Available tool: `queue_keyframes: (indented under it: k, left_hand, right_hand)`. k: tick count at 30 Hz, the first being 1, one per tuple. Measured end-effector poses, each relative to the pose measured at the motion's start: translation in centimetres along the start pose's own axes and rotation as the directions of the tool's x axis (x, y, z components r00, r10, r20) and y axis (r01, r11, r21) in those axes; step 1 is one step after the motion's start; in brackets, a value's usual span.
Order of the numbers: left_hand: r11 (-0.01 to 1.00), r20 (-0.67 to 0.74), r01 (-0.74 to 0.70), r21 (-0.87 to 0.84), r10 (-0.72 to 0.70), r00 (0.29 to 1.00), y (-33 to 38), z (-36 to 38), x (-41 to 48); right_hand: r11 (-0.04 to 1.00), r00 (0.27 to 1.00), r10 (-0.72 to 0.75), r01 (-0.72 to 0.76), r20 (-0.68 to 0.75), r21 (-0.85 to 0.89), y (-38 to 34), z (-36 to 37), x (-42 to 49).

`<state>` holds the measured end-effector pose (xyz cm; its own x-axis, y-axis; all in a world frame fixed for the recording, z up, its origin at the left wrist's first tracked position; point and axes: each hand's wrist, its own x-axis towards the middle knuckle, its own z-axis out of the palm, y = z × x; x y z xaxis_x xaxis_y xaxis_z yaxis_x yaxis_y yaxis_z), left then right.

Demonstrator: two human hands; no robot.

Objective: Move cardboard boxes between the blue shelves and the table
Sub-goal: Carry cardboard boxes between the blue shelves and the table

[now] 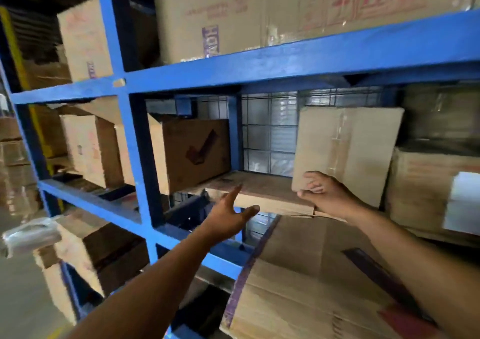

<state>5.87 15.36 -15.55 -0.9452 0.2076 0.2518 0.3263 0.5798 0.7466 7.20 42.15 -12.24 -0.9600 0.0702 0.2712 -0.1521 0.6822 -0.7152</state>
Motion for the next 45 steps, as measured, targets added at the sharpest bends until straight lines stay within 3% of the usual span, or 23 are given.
queue_keyframes:
  k: [6,10,21,26,33,40,45]
  left_hand:
    - [0.984,0.107,-0.072,-0.162,0.09,0.99,4.2,3.0,7.7]
    - [0.957,0.084,-0.089,-0.277,0.117,0.99,6.8,5.0,12.6]
    - [0.939,0.082,-0.115,-0.324,0.149,0.986,10.9,8.8,25.2]
    - [0.87,0.033,-0.196,-0.452,0.236,0.971,13.2,10.0,31.3]
    - [0.741,0.107,-0.112,-0.663,0.242,0.964,15.0,9.9,34.8]
    - [0.773,-0.031,-0.154,-0.615,0.171,0.985,13.4,8.3,33.6]
    - [0.788,-0.119,-0.205,-0.581,0.168,0.979,11.7,7.4,27.5]
  right_hand:
    - [0.99,0.968,0.131,-0.14,-0.214,-0.029,3.3,-6.6,1.5]
    - [0.98,0.932,0.188,-0.199,-0.31,-0.002,4.7,-10.5,4.0]
    - [0.967,0.847,0.255,-0.215,-0.467,0.139,6.7,-16.9,12.6]
    - [0.958,0.783,0.285,-0.212,-0.553,0.193,7.3,-18.3,15.4]
    - [0.916,0.727,0.363,-0.163,-0.583,0.367,8.0,-18.2,18.1]
    - [0.962,0.613,0.266,-0.216,-0.744,0.166,6.3,-16.4,16.4]
    - [0.972,0.647,0.208,-0.22,-0.733,0.081,4.5,-15.3,9.3]
